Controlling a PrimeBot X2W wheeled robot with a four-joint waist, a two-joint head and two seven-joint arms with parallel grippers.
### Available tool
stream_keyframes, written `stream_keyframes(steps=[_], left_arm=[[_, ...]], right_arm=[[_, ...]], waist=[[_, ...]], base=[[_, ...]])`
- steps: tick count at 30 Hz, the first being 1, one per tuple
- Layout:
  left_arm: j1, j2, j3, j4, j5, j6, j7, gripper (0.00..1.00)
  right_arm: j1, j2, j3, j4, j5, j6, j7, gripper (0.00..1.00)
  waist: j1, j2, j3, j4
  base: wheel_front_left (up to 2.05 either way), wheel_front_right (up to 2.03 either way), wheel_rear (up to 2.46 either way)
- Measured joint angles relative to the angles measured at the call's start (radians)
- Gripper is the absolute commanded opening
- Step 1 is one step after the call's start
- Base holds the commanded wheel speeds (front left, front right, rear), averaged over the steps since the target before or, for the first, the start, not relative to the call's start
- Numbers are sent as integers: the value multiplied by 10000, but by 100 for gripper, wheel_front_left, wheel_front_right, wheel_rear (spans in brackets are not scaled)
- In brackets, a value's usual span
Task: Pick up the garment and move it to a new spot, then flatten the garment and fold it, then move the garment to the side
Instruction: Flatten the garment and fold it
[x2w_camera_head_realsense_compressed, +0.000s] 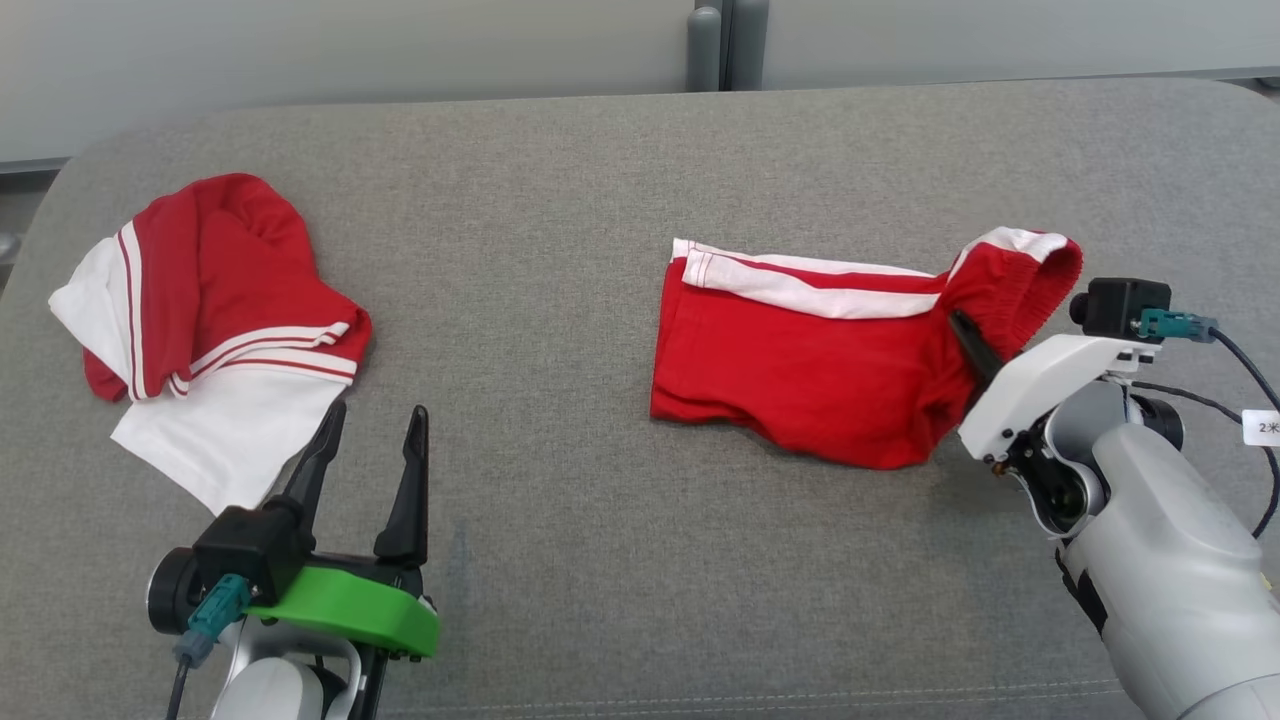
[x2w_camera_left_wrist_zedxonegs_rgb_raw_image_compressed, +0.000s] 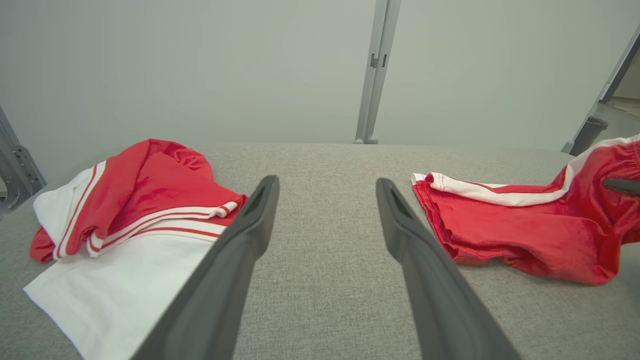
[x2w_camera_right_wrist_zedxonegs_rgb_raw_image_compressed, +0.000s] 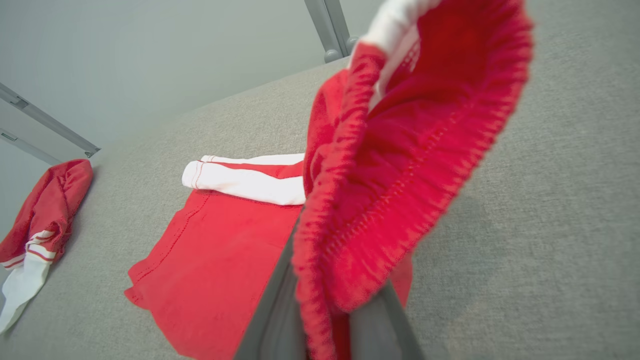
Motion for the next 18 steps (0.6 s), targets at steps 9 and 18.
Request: stream_keyframes(steps=[9,18], left_arm=[[-18,-79,-61,10,0,-13,0,100],[-58,-132,-65,19,0,-96,0,100]], right_arm=[[-207,364,278,-445,529,0,391,0],[-599,531,788,-550,537,0,821,0]], waist=[[0,0,177,328],[0,0,400,815]], base=[[0,0,0],[0,0,0]])
